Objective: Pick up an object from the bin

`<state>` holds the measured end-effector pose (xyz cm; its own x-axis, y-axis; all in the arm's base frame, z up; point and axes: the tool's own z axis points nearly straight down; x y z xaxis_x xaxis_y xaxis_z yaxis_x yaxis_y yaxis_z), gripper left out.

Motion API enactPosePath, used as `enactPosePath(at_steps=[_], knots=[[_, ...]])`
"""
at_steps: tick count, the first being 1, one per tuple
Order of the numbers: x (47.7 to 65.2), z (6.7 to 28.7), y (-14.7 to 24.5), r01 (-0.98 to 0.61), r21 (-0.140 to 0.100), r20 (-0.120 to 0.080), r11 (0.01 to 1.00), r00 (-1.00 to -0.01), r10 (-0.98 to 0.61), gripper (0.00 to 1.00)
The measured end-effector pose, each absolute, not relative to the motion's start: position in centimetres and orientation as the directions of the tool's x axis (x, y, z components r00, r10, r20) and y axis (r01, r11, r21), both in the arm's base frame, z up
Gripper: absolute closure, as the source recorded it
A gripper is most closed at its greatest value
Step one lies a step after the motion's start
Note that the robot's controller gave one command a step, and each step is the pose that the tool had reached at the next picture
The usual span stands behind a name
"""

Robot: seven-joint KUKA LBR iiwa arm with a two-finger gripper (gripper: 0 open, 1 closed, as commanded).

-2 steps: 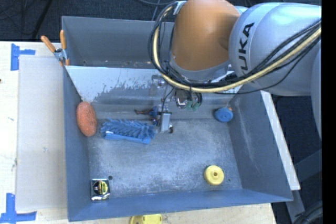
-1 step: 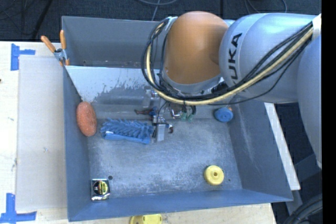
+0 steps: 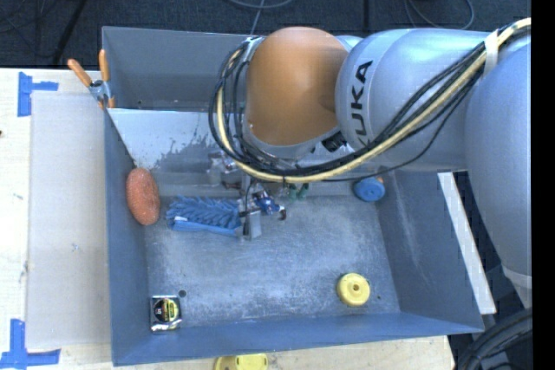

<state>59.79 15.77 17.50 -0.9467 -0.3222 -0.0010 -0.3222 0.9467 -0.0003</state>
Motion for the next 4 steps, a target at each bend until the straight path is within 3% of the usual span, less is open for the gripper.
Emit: enactPosePath(at_steps=[1, 2, 3, 4], knots=[[59.5, 14.5, 16.7, -0.506, 0.0, -0.002, 0.863, -0.863, -0.506, 0.0], [61.0, 12.0, 16.1, -0.546, 0.0, -0.002, 0.838, -0.838, -0.546, 0.0], [62.1, 8.8, 16.1, -0.615, 0.001, -0.003, 0.789, -0.789, -0.615, 1.0], [62.1, 8.8, 16.0, -0.614, 0.001, -0.002, 0.789, -0.789, -0.614, 1.0]])
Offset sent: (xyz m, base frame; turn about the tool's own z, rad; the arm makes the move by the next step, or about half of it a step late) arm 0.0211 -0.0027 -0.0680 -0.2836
